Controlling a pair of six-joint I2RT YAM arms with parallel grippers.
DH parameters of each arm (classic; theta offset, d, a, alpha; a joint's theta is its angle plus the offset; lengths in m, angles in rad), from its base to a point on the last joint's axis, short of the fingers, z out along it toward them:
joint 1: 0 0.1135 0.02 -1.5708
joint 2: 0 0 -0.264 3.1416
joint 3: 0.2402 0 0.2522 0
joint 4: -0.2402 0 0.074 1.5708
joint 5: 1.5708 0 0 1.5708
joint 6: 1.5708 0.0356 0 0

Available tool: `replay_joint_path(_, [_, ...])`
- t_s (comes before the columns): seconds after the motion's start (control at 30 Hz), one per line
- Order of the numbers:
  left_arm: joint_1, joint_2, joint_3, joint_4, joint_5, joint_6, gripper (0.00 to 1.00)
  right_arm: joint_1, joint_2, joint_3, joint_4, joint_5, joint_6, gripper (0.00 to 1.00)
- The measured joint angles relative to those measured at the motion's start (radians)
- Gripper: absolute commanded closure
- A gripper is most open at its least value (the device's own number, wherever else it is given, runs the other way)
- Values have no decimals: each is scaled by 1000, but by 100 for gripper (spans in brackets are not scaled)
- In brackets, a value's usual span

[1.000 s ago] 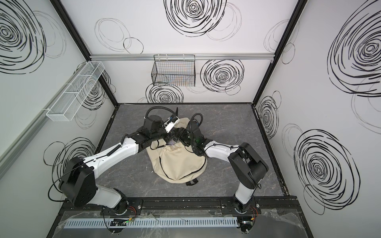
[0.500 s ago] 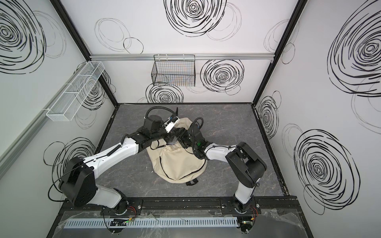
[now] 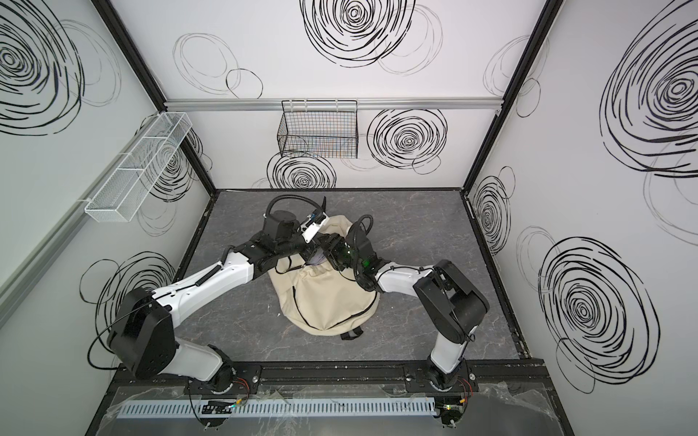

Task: Pack books, pencil case, and school supplies into a backpack
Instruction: Zip the student bag at the center of the table.

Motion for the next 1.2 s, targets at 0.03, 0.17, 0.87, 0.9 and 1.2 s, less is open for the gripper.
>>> replay_joint_path(0.03, [0,0,0,-2,0,0,100,0,0,-2,0,-3,-1,32])
replay_joint_path(0.17, [-2,0,0,-9,0,-4,82,0,-31,-28,-29,-13,-35,32])
replay_joint_path(0.87, [376,-527,-327,72,-146,-559,39,239,-227,314,-793,187,-1109,44])
replay_joint_path(0.9, [399,-550,-354,70,-156,-571,39,256,-188,361,-815,201,-1188,44])
replay_joint_path(1.2, [534,-578,-455,74,-105,-632,42,314,122,594,-951,289,-1696,43])
